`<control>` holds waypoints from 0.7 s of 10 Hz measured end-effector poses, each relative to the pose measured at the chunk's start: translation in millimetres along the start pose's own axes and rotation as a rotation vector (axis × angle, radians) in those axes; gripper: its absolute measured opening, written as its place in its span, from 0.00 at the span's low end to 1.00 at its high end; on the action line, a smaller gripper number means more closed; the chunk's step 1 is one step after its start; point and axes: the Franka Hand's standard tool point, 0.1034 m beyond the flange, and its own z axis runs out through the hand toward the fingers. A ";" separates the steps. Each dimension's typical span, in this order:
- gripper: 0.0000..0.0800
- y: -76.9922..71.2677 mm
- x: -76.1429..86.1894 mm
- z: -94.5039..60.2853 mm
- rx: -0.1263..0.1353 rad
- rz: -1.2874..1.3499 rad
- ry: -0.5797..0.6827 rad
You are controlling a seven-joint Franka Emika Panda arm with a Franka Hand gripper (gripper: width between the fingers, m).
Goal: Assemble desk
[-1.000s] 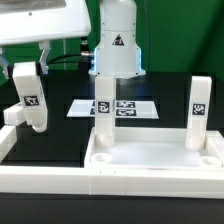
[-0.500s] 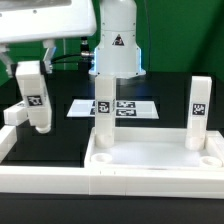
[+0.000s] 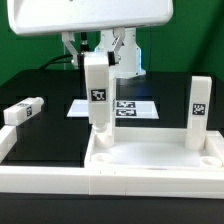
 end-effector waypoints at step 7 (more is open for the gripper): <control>0.36 -43.9 4.0 5.0 -0.061 0.091 0.247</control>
Offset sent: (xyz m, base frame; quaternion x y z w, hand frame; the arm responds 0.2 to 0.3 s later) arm -0.0232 0.0267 -0.0078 0.0329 0.2318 0.0475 0.9711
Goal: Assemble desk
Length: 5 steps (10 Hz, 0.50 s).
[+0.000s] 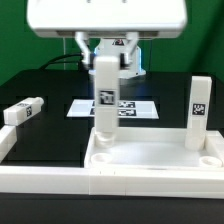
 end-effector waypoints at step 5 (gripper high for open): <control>0.36 -13.2 -0.9 1.2 0.011 0.042 -0.002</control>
Offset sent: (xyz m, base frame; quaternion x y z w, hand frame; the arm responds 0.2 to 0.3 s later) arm 0.0000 0.0000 0.0000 0.0000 0.0000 0.0000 1.0000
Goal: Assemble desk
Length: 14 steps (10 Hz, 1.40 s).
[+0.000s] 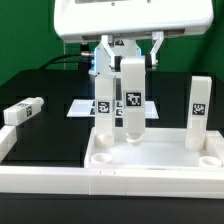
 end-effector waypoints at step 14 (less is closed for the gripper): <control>0.36 -104.0 -26.1 21.4 0.015 -0.139 0.050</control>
Offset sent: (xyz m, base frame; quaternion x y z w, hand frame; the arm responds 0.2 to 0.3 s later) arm 0.0133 0.0531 -0.0074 -0.0109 0.0187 -0.0374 0.9991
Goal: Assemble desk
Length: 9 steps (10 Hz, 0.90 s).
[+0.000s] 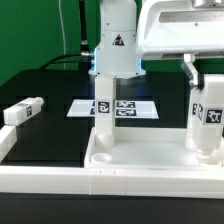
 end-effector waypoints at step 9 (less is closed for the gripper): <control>0.36 -17.1 -3.7 1.3 0.010 -0.017 0.006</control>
Offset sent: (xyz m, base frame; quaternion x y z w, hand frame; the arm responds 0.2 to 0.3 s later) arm -0.0083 0.0165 0.0002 -0.0296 0.0208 -0.0515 0.9980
